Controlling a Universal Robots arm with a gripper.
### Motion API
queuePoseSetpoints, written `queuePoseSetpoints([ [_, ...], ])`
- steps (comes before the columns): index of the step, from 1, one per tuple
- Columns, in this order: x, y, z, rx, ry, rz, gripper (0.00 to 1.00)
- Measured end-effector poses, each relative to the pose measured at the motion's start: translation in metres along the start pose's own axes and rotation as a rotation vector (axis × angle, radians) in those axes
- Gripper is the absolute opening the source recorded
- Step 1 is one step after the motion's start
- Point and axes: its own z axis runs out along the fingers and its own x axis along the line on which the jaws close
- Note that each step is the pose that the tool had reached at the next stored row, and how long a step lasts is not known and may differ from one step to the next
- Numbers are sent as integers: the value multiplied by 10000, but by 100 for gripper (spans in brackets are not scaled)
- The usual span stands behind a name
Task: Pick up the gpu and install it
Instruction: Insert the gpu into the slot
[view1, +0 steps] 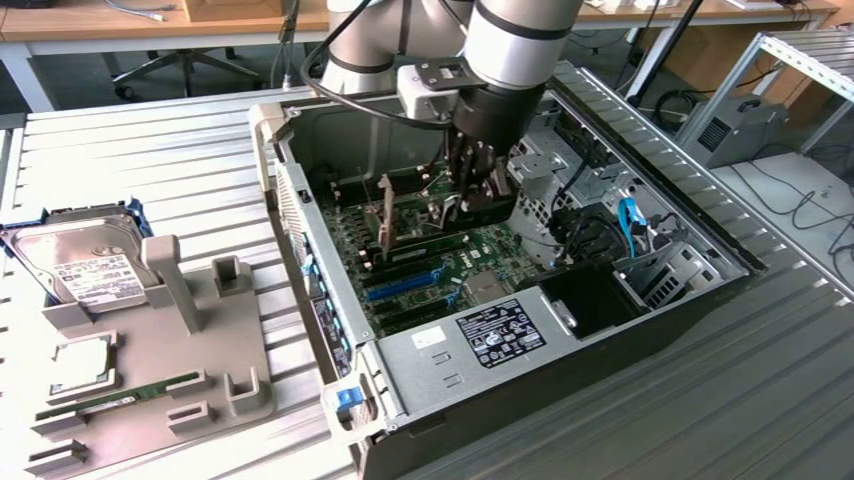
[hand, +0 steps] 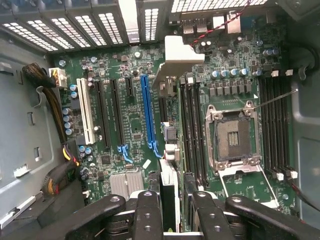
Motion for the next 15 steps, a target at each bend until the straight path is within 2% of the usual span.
queuePoseSetpoints([
  [15,5,39,18,1,-1,0,29],
])
